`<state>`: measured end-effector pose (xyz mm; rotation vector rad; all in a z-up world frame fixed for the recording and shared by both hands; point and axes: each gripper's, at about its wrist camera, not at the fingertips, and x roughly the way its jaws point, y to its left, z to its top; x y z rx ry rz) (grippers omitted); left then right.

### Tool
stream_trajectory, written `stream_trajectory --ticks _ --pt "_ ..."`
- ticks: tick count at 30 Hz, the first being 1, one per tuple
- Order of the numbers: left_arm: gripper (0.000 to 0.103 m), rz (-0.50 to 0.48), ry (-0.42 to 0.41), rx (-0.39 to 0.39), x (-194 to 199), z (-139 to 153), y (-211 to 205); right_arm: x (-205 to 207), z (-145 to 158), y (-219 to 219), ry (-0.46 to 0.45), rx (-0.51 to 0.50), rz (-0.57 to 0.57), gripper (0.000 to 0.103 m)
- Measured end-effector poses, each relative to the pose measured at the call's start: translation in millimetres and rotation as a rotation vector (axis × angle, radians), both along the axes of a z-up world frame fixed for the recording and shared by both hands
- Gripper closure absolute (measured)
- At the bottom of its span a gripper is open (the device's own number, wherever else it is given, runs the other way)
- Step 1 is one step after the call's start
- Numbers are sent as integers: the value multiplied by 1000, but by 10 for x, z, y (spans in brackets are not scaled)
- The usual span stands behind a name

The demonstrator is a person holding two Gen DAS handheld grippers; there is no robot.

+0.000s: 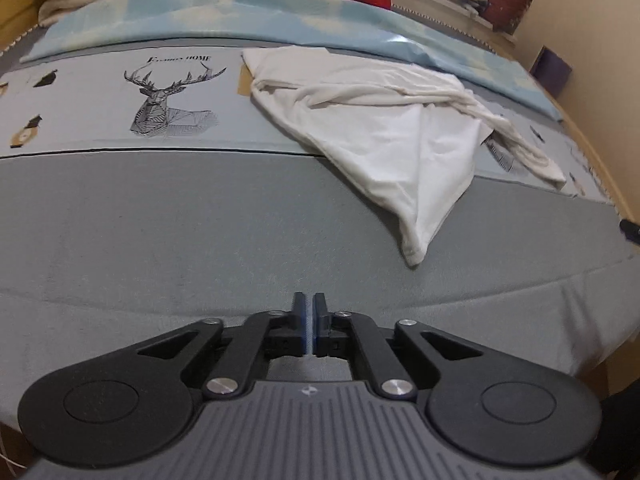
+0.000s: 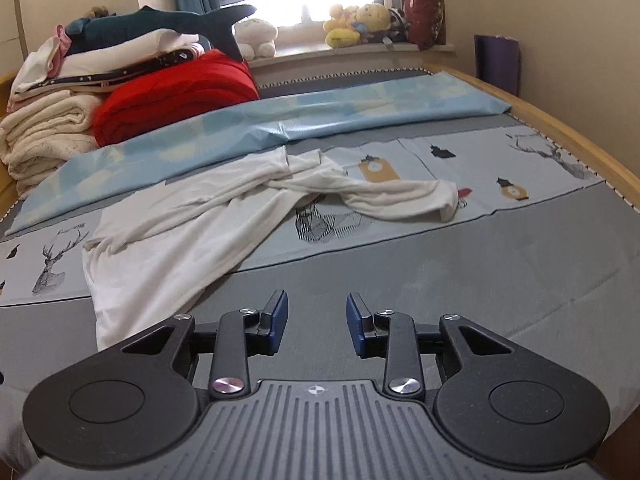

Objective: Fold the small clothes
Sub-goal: 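Pull the gripped hem with the left tool to spread the shirt body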

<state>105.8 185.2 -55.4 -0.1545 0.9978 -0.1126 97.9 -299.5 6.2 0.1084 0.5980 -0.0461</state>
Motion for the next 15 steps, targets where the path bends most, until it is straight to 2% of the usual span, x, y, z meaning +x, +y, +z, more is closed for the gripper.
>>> stream_trajectory --ticks 6,8,9,12,15 --pt "91 -46 -14 -86 305 -61 -395 -30 -4 199 -25 -31 25 70" --pt "79 -51 -10 -112 473 -98 -573 -25 -2 257 -33 -54 49 70" --pt "76 -46 -6 -127 561 -121 -654 -18 -9 295 -35 -74 63 70" --pt "66 -3 28 -175 841 -247 -894 -3 -20 350 -34 -124 96 70" --pt "60 105 78 -179 1096 -428 -1078 19 -30 350 -30 -159 113 70"
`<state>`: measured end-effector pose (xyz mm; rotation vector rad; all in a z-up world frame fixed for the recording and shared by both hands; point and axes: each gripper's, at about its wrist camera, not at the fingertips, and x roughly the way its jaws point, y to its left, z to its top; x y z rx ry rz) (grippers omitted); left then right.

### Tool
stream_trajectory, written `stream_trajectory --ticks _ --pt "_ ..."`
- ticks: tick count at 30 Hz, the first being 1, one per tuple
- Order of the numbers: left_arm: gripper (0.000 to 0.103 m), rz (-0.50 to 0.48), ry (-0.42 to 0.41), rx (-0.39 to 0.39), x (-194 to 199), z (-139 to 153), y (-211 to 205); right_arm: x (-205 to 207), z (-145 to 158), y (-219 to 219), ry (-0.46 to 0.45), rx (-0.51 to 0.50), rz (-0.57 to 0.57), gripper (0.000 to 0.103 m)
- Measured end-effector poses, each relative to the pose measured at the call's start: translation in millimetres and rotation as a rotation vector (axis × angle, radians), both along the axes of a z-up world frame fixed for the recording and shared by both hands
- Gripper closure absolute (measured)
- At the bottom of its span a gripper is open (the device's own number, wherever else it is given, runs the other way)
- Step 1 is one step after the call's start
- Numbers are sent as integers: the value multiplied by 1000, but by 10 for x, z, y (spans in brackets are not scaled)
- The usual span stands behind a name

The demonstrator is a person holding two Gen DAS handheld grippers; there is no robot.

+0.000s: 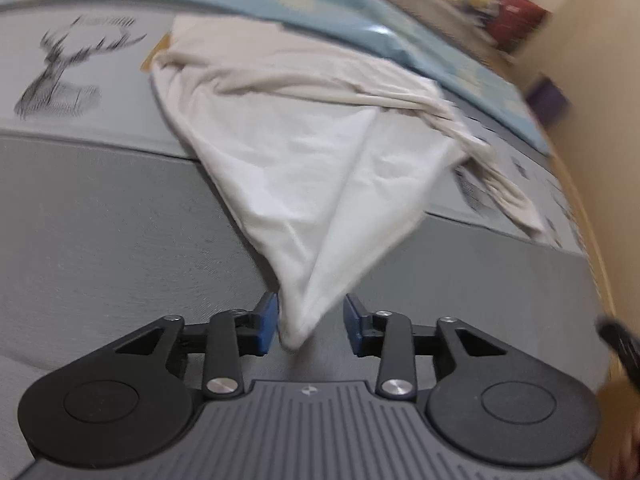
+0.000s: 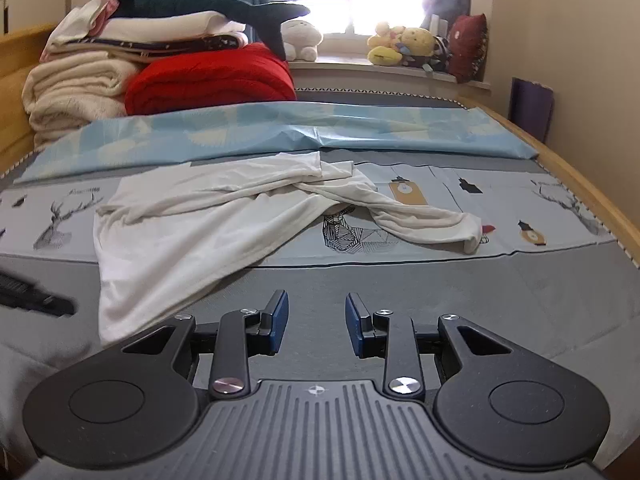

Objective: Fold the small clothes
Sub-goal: 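Pull the gripped hem with the left tool to spread the shirt body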

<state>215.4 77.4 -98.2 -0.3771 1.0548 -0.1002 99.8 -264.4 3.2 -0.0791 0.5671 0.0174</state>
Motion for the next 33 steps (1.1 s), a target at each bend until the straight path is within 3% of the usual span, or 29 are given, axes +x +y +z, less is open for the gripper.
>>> stream_trajectory --ticks 6,7,8,9,11,14,18,20,23,26,28,30,33 --pt "62 172 93 -10 263 -326 -163 52 -9 -138 27 21 -25 70" --pt "70 172 93 6 280 -346 -199 58 -5 -163 28 28 -32 70" --pt "90 163 88 22 289 -353 -230 59 -10 -177 29 32 -37 70" --pt "99 148 85 29 292 -361 -256 64 -1 -199 31 37 -44 70" --pt "100 83 73 -16 272 -340 -305 59 3 -226 30 47 -50 70" --pt "100 -107 -13 -110 130 -109 -458 43 22 -230 28 47 -61 70" --pt "100 -340 -86 -59 -241 178 -526 34 48 -214 23 63 -79 70" --pt "100 -363 -42 -1 -379 181 -342 27 59 -185 23 83 -89 70" --pt "100 -353 88 97 -544 51 143 19 78 -129 17 101 -104 70" --pt "100 -384 175 302 -794 -93 619 22 86 -74 14 109 -112 70" --pt "100 -351 219 421 -928 -194 917 38 73 -43 23 102 -109 70" --pt "100 -288 226 425 -1005 -208 1231 72 50 -18 28 80 -102 70" --pt "95 -167 190 320 -989 -118 1572 159 -44 9 59 48 -96 70"
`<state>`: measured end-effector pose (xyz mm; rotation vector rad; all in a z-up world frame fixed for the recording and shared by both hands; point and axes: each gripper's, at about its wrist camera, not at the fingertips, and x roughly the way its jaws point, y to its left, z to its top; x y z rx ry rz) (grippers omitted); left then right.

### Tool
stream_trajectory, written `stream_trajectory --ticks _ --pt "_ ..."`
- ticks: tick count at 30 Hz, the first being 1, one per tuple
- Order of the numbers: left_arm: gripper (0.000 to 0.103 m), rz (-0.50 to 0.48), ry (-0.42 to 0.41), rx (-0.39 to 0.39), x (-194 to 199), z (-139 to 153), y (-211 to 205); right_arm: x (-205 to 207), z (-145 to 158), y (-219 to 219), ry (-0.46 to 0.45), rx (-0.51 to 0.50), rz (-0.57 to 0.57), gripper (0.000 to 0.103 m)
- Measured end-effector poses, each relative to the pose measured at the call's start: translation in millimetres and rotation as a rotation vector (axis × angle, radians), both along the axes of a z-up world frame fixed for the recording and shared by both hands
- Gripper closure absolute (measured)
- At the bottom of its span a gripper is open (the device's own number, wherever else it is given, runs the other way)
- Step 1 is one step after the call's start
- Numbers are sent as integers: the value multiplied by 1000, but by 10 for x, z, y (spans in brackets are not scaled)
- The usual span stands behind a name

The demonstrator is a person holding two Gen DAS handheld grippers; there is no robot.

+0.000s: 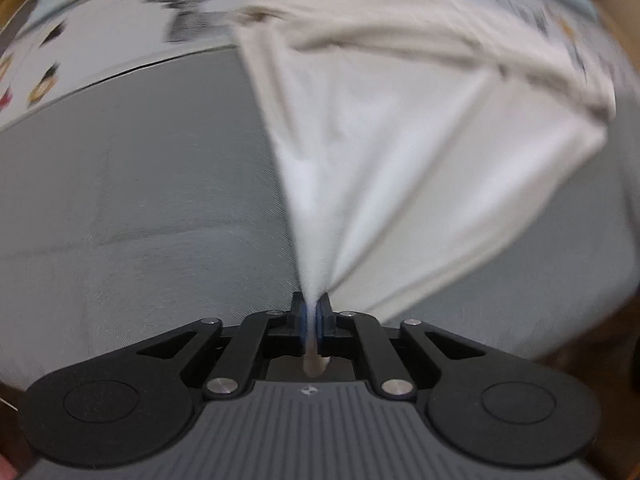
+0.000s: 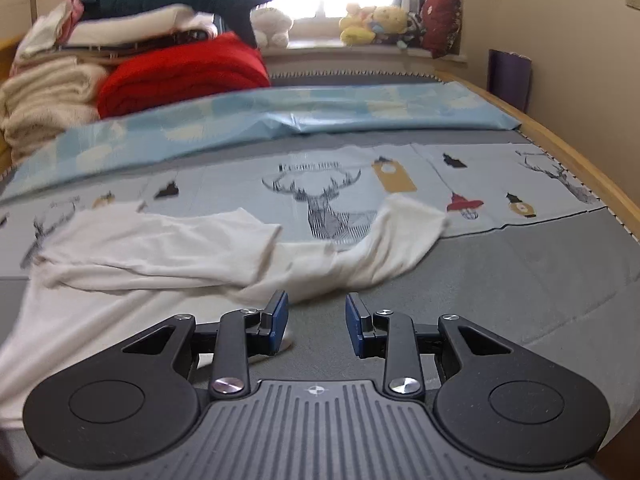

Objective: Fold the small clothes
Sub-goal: 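Pull the gripped hem with the left tool to spread the shirt body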

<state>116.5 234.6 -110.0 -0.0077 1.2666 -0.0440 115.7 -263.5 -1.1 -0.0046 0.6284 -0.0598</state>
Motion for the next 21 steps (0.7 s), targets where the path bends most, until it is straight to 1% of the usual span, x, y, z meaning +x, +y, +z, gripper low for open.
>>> stream_trajectory --ticks 1,3,4,5,6,8,9,11,13,17,19,21 --pt "93 30 -15 -21 59 26 -12 52 -50 -6 26 2 1 70" --pt "84 74 -38 -62 147 50 -15 162 -154 -26 83 36 7 70" --pt "75 92 -40 -79 208 47 -24 232 -218 -35 117 59 12 69" --pt "69 105 -39 -87 258 49 -62 295 -277 -29 149 75 13 69" --pt "68 110 -40 -91 320 42 -99 373 -337 -43 184 101 13 69" --pt "68 112 -37 -80 363 42 -187 512 -433 -50 222 144 12 68" --pt "68 118 -29 -71 383 40 -213 598 -468 -25 235 149 8 68" --pt "68 145 -1 -56 383 -28 -220 731 -561 32 254 157 3 60" --pt "68 172 26 -46 385 -93 -115 899 -663 64 282 172 1 58" --pt "68 223 47 -68 427 -165 -12 1170 -916 132 364 171 -9 58" --pt "68 236 59 -74 446 -208 0 1253 -1021 202 386 159 -9 57" --pt "70 240 62 -67 469 -241 -17 1281 -1048 307 371 106 10 68"
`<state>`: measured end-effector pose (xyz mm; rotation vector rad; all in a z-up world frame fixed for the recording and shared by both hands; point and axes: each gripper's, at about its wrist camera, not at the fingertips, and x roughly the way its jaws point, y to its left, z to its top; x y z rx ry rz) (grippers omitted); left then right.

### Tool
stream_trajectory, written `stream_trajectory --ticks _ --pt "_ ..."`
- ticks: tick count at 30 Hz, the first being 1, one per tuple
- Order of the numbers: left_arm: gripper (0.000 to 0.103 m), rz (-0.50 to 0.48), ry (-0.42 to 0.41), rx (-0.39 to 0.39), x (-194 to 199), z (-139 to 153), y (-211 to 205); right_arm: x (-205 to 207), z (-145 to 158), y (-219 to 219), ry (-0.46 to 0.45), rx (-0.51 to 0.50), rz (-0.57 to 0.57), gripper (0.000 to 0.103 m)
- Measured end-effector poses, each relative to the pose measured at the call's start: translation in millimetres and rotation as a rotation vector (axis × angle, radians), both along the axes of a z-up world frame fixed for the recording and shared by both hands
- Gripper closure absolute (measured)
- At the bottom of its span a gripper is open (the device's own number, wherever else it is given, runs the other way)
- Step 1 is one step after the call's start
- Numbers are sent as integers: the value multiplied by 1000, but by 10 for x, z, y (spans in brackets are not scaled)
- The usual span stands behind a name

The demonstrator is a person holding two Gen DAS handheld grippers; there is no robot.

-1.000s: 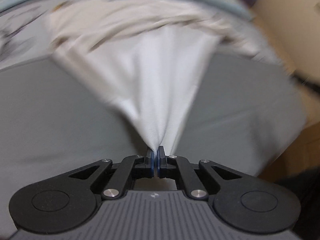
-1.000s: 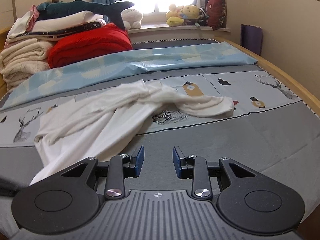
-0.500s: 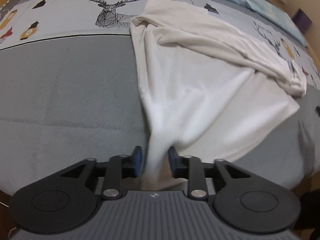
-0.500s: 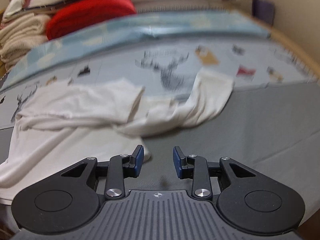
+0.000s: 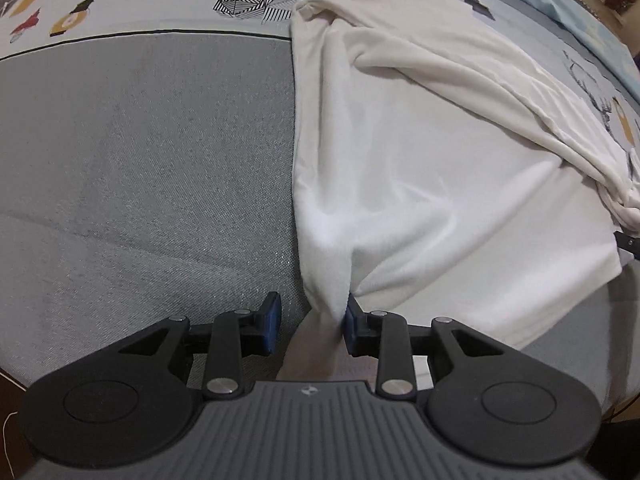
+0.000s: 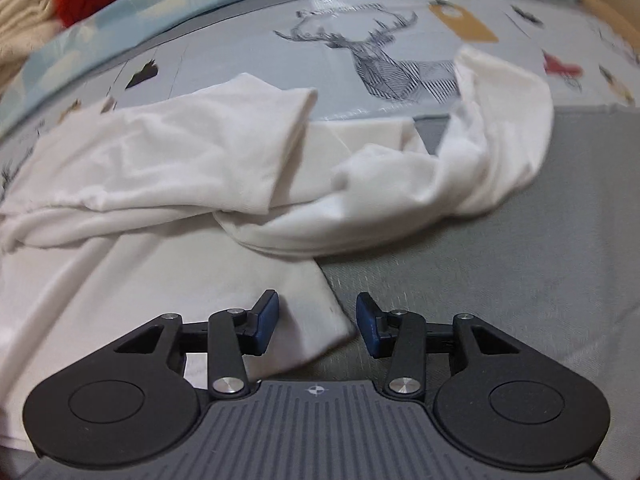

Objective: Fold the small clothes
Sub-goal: 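Pull the gripped hem with the left tool to spread the shirt body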

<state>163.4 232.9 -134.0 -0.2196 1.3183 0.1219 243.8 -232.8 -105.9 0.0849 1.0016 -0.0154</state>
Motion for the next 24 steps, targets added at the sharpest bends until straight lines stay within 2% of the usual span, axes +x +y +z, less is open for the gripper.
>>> stream_trajectory --ticks 1,2,6,10,16,18,20,22,24 --pt "80 0 -7 1 43 -17 -10 4 1 54 -9 -21 28 92" --pt "92 -4 -17 -3 60 -16 -30 1 6 80 -11 -24 53 98" --pt "97 -39 -80 6 108 45 -239 -82 97 -18 -50 -63 68 99" --pt "98 -85 -132 -32 194 97 -555 -219 239 -281 -76 -75 53 99" --pt "98 -213 -200 -111 306 192 -1212 -578 312 -814 -32 -218 -44 99" --pt "98 -269 -194 -114 291 190 -1416 -722 287 -1056 4 -258 -107 99" --pt "98 -319 -163 -76 254 163 -1519 -846 229 -1249 75 -256 -147 99" --pt "98 -355 -111 -49 180 129 -1500 -938 156 -1343 154 -199 -122 99" --pt "98 -385 -57 -35 79 95 -1359 -979 168 -1327 146 -189 -79 98"
